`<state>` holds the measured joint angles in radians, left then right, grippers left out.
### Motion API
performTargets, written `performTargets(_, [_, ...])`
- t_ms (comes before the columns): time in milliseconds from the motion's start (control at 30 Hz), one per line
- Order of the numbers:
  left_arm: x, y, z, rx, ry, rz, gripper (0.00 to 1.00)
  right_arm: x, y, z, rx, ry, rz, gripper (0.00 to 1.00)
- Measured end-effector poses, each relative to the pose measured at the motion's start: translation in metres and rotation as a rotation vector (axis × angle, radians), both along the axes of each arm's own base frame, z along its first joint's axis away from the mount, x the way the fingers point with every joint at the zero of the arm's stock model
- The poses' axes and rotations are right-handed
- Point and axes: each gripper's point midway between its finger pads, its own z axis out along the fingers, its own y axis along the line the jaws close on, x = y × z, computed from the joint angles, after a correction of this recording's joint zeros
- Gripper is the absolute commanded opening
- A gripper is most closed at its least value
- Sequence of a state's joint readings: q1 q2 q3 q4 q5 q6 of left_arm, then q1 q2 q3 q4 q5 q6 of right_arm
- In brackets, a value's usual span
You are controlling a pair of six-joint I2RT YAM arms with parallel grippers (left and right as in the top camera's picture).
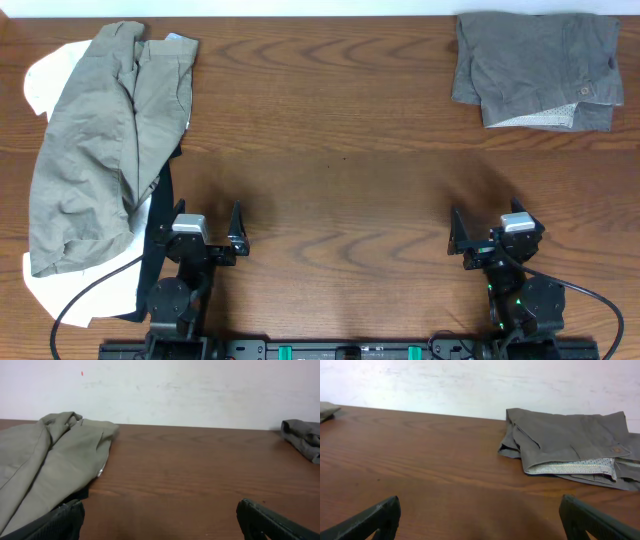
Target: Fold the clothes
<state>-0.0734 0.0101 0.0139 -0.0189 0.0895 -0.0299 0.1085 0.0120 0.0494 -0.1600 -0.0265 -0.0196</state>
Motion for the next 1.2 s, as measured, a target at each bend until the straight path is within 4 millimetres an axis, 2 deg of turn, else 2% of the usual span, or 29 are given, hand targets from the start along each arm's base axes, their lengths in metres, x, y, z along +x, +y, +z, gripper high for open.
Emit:
performTargets(400, [0.0, 0.0, 0.0, 0.0, 0.0, 0.0, 0.98, 0.0, 0.0, 0.003, -0.007, -0.012, 0.001, 0.99])
performTargets(733, [0.0, 0.0, 0.001, 0.0, -0.004, -0.001, 0.98, 0.001, 0.005, 0.042, 0.002, -0.174, 0.029, 0.99])
performTargets(967, [-0.001, -0.001, 0.003, -0.001, 0.004, -0.008, 0.98, 0.001, 0.017, 0.043, 0.0, -0.161, 0.1, 0.99])
performTargets(1067, [-0.002, 0.001, 0.005, 0.003, 0.039, 0.002, 0.98, 0.004, 0.022, 0.05, -0.016, -0.13, 0.128, 0.99])
performTargets(1133, [-0.002, 0.005, 0.013, 0.009, 0.069, 0.029, 0.98, 0.008, 0.026, 0.063, -0.034, -0.116, 0.152, 0.99])
performTargets(1200, [-0.001, 0.009, 0.029, 0.019, 0.096, 0.052, 0.98, 0.015, 0.032, 0.077, -0.056, -0.1, 0.183, 0.99])
